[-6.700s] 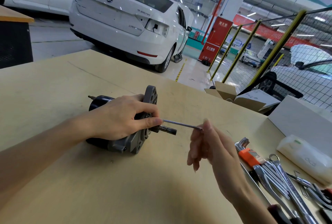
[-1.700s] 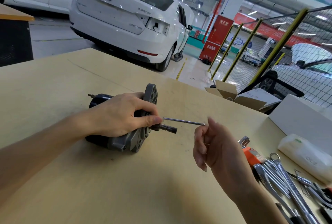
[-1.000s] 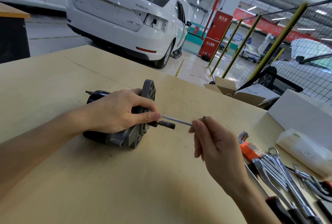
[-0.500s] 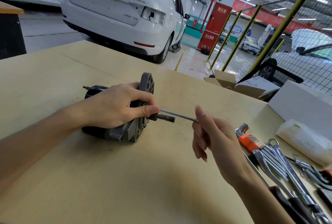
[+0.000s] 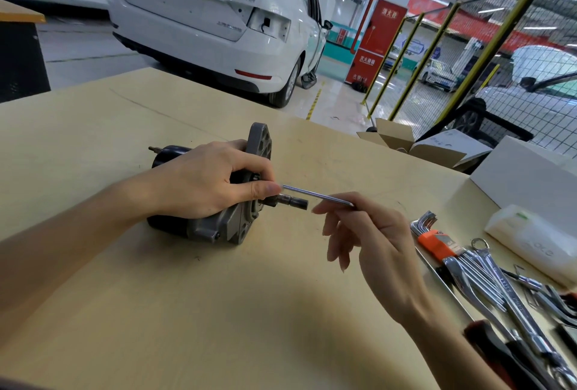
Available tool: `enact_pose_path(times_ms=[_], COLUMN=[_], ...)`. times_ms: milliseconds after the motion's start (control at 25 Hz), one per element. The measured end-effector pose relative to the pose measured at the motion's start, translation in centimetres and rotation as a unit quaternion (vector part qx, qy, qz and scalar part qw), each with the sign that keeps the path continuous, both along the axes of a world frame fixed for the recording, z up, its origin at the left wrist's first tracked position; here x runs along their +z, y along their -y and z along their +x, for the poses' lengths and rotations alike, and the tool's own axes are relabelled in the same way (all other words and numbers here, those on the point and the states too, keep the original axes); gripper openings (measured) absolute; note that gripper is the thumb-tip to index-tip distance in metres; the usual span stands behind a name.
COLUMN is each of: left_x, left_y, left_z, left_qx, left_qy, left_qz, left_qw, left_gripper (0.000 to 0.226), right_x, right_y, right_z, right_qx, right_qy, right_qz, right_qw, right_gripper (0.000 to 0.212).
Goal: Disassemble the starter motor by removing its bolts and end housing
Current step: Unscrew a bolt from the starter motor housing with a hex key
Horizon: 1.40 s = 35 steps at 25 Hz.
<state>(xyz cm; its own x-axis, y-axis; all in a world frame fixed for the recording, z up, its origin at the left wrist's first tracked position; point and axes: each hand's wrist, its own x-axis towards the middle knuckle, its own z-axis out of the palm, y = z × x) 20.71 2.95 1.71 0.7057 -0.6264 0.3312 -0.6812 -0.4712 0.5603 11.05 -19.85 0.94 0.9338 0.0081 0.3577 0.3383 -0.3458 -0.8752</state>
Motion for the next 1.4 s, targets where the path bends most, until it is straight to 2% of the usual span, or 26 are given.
enact_pose_path(times_ms=[320, 440, 520, 640, 720, 800, 880, 1000, 1080, 1160, 1240, 1320, 1400], left_x=[0.1, 0.1, 0.1, 0.0, 0.0, 0.1, 0.1, 0.0, 0.0, 0.1, 0.1, 0.1, 0.0], left_y=[-0.1, 0.0, 0.0, 0.0, 0.0, 0.0, 0.0, 0.0, 0.0, 0.0, 0.0, 0.0, 0.0], left_z=[0.0, -0.1, 0.0, -0.1, -0.1, -0.1, -0.1, -0.1, 0.0, 0.0, 0.0, 0.0, 0.0], left_qx=[-0.007, -0.005, -0.002, 0.0, 0.004, 0.006, 0.006, 0.006, 0.003, 0.0, -0.002, -0.003, -0.002], left_qy=[-0.001, 0.005, 0.006, 0.005, 0.008, 0.011, 0.013, 0.01, 0.003, 0.0, 0.004, 0.015, 0.024], left_qz=[-0.004, -0.004, -0.006, -0.003, 0.001, 0.004, 0.004, 0.0, -0.003, 0.0, 0.006, 0.014, 0.018], left_qw=[1.0, 1.0, 1.0, 1.0, 1.0, 1.0, 1.0, 1.0, 1.0, 1.0, 1.0, 1.0, 1.0], left_gripper=[0.027, 0.028, 0.03, 0.029, 0.03, 0.032, 0.034, 0.033, 0.03, 0.029, 0.03, 0.03, 0.031], right_x=[-0.3, 0.1, 0.3, 0.5, 0.6, 0.4, -0.1, -0.6, -0.5, -0.4, -0.3, -0.1, -0.1], right_y=[-0.3, -0.3, -0.2, 0.0, -0.1, -0.2, -0.2, -0.1, 0.1, 0.2, -0.1, -0.5, -0.5], right_z=[0.1, 0.1, 0.2, 0.2, 0.0, 0.0, 0.1, 0.2, 0.4, 0.3, 0.1, -0.2, -0.1], right_qx=[-0.035, -0.08, -0.089, -0.064, -0.048, -0.051, -0.081, -0.123, -0.127, -0.116, -0.091, -0.064, -0.047], right_qy=[0.01, 0.019, -0.011, -0.071, -0.074, -0.046, 0.021, 0.14, 0.202, 0.233, 0.182, 0.072, 0.001], right_qz=[-0.03, -0.003, 0.034, 0.097, 0.097, 0.05, -0.039, -0.159, -0.193, -0.187, -0.119, -0.027, 0.03], right_qw=[0.999, 0.997, 0.995, 0.991, 0.991, 0.996, 0.996, 0.97, 0.952, 0.947, 0.972, 0.995, 0.998], right_gripper=[0.053, 0.035, 0.028, 0.051, 0.05, 0.044, 0.041, 0.037, 0.029, 0.026, 0.037, 0.05, 0.057])
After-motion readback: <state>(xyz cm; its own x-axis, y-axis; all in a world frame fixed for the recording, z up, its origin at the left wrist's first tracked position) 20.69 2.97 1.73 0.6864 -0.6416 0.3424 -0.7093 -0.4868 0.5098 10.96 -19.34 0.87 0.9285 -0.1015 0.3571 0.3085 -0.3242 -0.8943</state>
